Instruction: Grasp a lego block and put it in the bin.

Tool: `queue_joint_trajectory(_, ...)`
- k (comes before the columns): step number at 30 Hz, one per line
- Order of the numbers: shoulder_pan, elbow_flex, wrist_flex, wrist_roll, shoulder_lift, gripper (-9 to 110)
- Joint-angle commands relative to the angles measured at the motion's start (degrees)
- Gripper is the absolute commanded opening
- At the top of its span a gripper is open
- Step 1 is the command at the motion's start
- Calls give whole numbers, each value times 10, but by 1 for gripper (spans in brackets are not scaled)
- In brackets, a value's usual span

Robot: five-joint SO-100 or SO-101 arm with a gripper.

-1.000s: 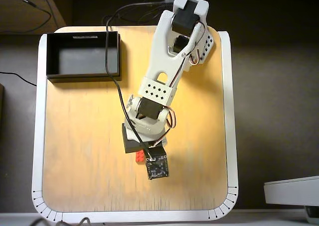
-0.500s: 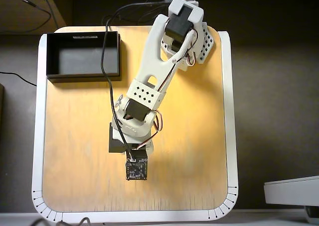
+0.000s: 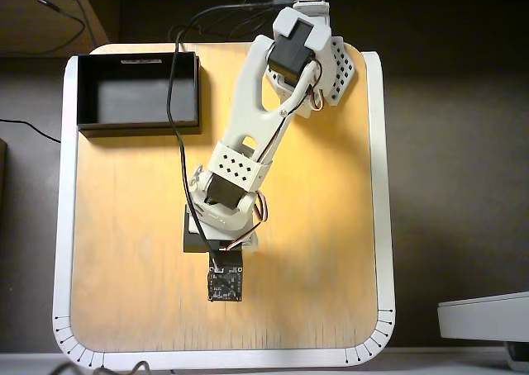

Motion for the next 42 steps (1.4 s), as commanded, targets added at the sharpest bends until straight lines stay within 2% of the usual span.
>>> queue_joint_trajectory(1, -8, -79, -16, -9, 11, 26)
queue_joint_trajectory(13, -16, -79, -19, -18, 0, 26)
queue_joint_trajectory(21, -17, -80, -76, -12, -21, 26)
queue_joint_trajectory(42, -23, -78, -21, -33, -26, 26)
